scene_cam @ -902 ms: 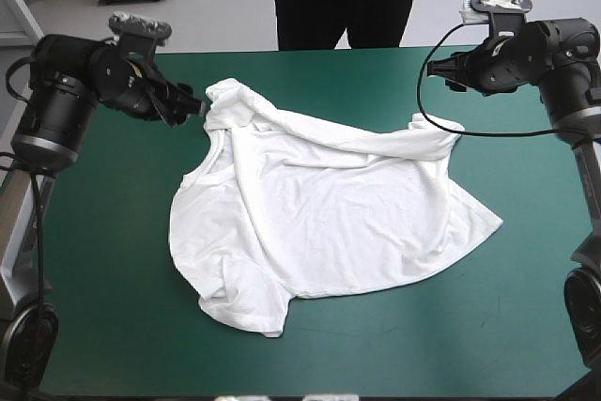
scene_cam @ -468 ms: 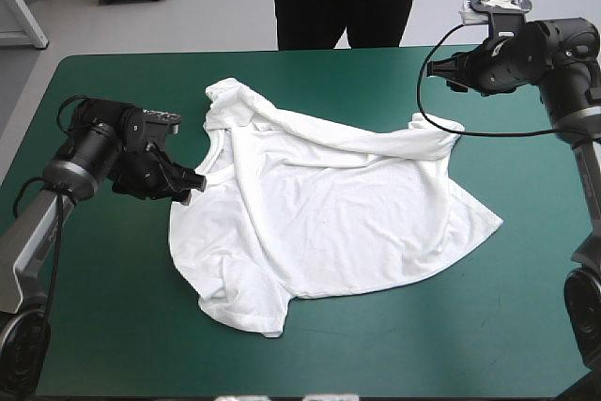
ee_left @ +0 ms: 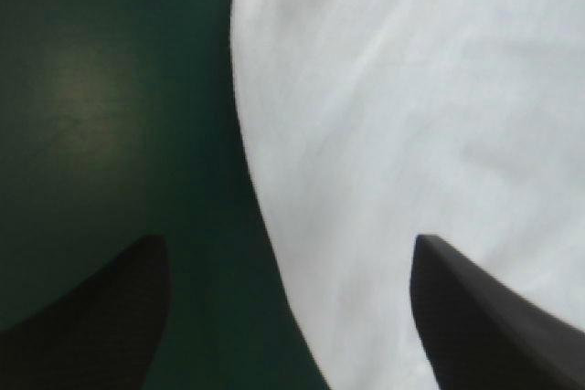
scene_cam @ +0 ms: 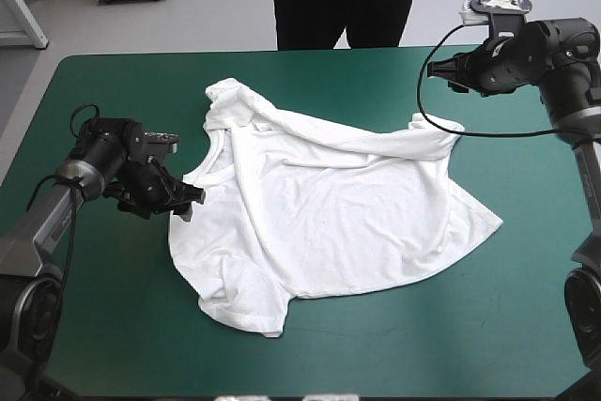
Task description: Fold the cloth
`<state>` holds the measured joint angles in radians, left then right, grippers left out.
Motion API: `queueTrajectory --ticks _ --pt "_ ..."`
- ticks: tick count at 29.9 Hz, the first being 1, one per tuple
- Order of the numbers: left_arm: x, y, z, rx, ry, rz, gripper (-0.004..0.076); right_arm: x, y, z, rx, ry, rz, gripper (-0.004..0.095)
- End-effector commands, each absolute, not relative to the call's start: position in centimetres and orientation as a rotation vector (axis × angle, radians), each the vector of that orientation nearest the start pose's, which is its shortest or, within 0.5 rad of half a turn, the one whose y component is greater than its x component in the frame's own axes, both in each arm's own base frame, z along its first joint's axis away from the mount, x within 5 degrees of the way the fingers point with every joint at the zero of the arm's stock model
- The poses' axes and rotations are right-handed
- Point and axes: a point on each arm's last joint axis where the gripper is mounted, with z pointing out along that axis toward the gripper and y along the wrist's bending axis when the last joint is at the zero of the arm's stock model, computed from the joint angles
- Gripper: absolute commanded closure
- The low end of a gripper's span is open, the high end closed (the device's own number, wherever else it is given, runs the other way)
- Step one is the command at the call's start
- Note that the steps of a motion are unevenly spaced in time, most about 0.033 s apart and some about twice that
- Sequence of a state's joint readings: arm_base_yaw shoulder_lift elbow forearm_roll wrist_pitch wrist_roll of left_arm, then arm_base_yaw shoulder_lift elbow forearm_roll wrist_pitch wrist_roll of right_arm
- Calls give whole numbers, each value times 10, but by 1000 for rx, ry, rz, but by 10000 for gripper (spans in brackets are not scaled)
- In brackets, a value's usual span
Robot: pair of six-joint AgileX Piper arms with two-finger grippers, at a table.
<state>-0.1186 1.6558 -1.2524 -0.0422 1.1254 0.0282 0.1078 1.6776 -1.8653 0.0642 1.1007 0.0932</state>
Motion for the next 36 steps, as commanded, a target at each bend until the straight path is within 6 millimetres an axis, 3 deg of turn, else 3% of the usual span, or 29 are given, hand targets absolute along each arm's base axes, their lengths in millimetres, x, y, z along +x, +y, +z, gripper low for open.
queueTrajectory --ticks 1,9,12,14,19,23,29,32,36 --pt "324 -43 256 173 2951 -95 196 348 40 454 -17 2269 168 463" --pt "337 -45 223 172 3035 -96 197 348 39 454 -18 2266 160 463" --pt "339 -46 220 167 3041 -104 230 349 39 454 -18 2264 160 463" --pt "339 -48 220 155 3040 -134 323 349 38 454 -19 2262 146 463" --pt "339 -53 221 162 3028 -215 728 349 38 454 -20 2261 133 463" --pt "338 -51 221 201 3036 -185 733 349 36 454 -20 2264 105 465" --pt "338 -34 225 198 3024 89 733 349 36 454 -17 2266 106 467" --pt "341 -16 233 143 2965 215 733 349 36 454 -17 2266 106 467" --pt "352 11 245 23 2890 213 733 348 36 453 -18 2273 106 469"
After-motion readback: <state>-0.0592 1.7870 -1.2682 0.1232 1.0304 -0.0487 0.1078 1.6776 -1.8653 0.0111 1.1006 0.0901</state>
